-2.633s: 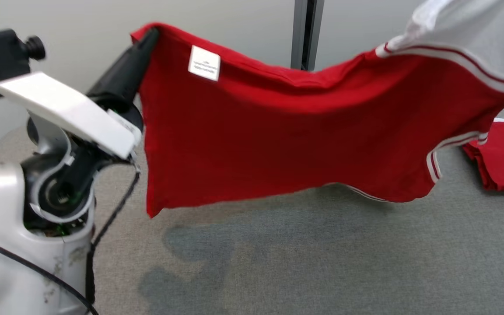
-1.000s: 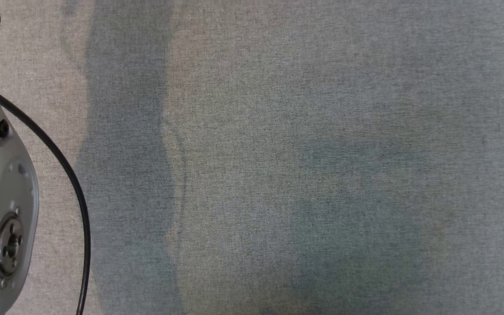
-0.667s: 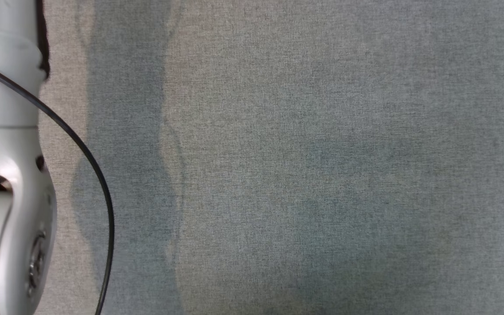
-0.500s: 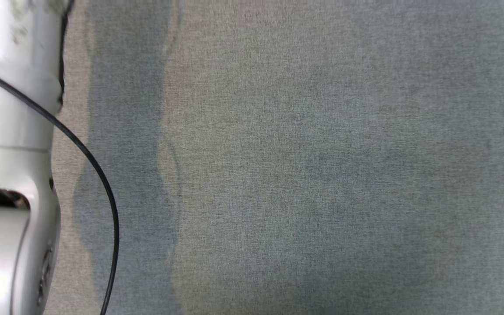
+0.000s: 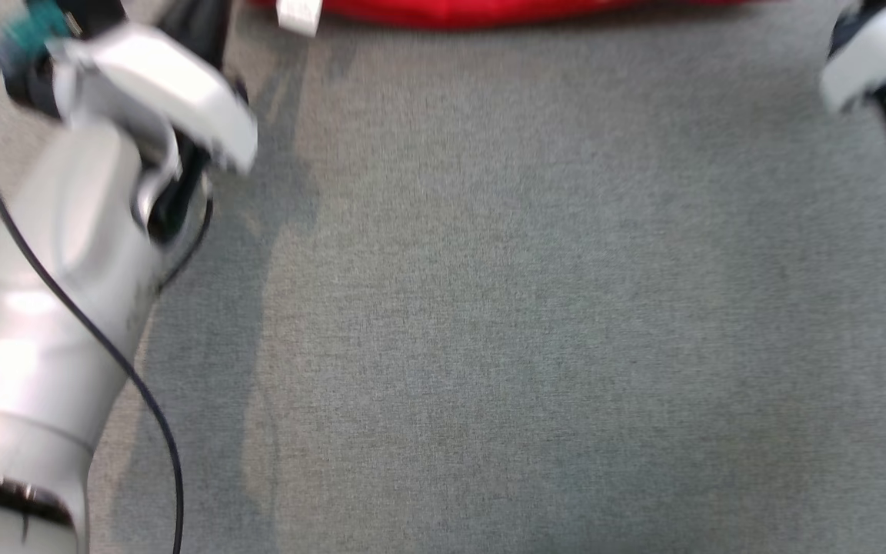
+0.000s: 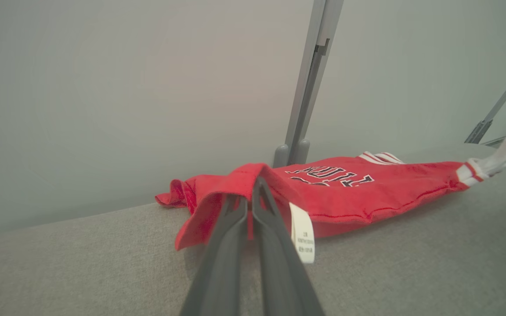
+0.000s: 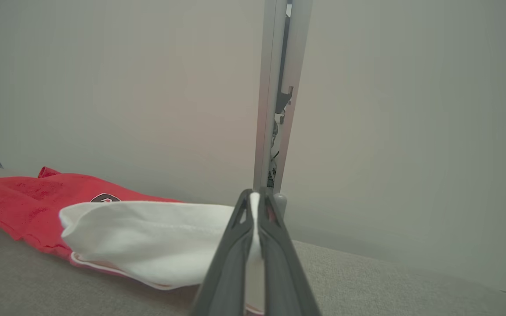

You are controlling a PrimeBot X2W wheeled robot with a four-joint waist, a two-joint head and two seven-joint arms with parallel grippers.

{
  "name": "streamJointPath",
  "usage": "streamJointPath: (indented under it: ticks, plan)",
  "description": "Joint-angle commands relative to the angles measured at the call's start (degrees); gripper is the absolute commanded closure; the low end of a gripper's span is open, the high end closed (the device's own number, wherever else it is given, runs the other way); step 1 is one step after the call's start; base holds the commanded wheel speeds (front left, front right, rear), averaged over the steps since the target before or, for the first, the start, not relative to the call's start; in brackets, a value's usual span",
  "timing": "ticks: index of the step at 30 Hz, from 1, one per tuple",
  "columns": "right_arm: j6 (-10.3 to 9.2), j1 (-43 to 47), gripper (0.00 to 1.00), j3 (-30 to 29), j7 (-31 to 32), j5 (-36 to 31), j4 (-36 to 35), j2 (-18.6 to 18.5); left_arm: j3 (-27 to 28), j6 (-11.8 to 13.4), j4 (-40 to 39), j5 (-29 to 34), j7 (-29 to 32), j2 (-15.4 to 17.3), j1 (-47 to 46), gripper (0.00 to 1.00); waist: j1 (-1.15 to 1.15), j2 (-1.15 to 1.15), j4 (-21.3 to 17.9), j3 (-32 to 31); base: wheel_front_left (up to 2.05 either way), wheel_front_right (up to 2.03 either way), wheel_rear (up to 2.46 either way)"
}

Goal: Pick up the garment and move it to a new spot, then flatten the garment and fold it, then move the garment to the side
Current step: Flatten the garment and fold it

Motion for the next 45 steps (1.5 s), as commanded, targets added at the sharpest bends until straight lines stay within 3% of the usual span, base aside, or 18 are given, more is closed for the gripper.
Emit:
streamJointPath:
  ticks: [1, 9, 16, 29, 40, 45]
  plan:
    - [-0.02, 2.19, 1.00, 1.50, -0.29, 1.19, 0.37, -0.44, -1.76, -0.01, 0.54, 1.25, -0.51, 0.90, 1.57, 1.00, 0.00, 0.00, -0.31, -3.05, 0.00, 0.00, 0.00]
    - [-0.02, 10.13, 1.00, 11.96, -0.15, 6.37, 2.43, -2.89, -11.59, -0.02, 5.25, 7.03, -1.68, 3.67, 7.97, 1.00, 0.00, 0.00, -0.63, -8.26, 0.00, 0.00, 0.00]
    - [-0.03, 15.92, 1.00, 19.62, 2.16, 10.14, 4.58, -4.53, -19.83, -0.01, 7.72, 11.08, -1.17, 3.97, 12.94, 1.00, 0.00, 0.00, -0.87, -12.79, 0.00, 0.00, 0.00]
    - [-0.03, 19.25, 1.00, 29.56, 9.62, 19.15, 1.69, -8.91, -28.20, -0.02, 9.09, 13.82, -0.81, 5.54, 16.68, 1.00, 0.00, 0.00, -0.37, -16.86, 0.00, 0.00, 0.00]
    - [-0.03, 20.32, 1.00, 35.97, 14.87, 26.26, -2.68, -11.78, -37.23, -0.01, 5.02, 12.66, 3.83, 8.85, 19.45, 1.00, 0.00, 0.00, 0.18, -19.73, 0.00, 0.00, 0.00]
    - [-0.02, 22.08, 1.00, 37.39, 22.06, 31.60, -6.73, -13.70, -39.10, -0.01, -0.05, 11.67, 8.38, 11.13, 20.84, 1.00, 0.00, 0.00, 0.55, -20.99, 0.00, 0.00, 0.00]
